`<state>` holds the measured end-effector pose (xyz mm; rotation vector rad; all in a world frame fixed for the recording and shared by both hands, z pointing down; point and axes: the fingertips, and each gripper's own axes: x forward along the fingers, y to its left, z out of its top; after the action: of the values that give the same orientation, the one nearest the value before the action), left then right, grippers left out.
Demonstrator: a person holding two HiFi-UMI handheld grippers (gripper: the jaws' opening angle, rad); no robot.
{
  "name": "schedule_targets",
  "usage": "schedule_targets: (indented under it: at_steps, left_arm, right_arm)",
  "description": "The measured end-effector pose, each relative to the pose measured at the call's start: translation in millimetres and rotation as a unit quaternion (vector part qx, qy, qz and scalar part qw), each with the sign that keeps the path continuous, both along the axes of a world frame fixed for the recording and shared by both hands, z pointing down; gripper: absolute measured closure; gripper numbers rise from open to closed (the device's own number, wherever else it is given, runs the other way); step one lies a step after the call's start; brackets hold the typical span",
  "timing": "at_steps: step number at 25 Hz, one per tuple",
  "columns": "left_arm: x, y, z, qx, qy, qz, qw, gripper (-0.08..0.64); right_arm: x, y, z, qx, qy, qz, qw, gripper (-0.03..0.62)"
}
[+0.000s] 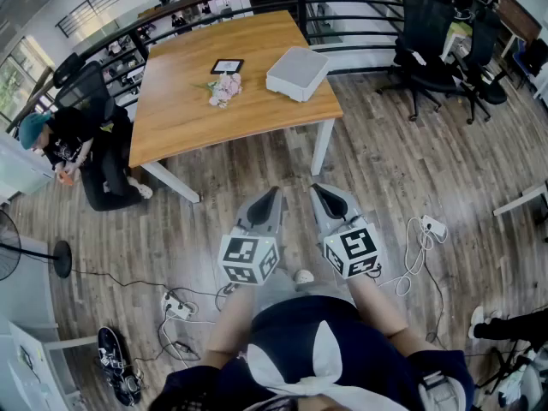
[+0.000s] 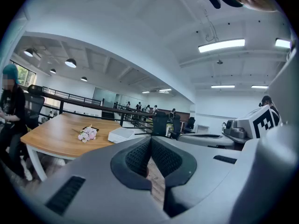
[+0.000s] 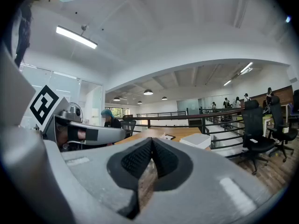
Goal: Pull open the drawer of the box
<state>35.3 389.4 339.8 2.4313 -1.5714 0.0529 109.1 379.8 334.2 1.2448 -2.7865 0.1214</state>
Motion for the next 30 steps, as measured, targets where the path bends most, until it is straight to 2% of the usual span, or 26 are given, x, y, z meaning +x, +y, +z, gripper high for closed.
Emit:
schedule_targets:
  at_steps: [6,18,26,30]
  left_arm:
    - [8.3,4.3,7.5,-0.011,0.0,-0.001,0.9999,0.543]
    - [2.4,-39.3,29.7,-0.034,0.0,-0.006,0.9994,0.543]
    - [-18.8,-118.5,38.3,-0.04,0.01,0.0,0.9991,0.543]
    - [-30.0,-176.5,23.8,-0.027,0.012,0.004,0.9996,0.543]
  right_arm:
    - [12.3,2.6,4.6,-0.001,-0.008,0.01,1.0,0.595]
    - [7.9,-40.1,23.8,-0.019,-0.011,0.002,1.0,0.595]
    - [-10.4,-117.8,33.1,-0.023,0.0,0.003,1.0,0.595]
    - [-18.6,-172.6,20.6,-0.011,0.005,0.007,1.0,0.594]
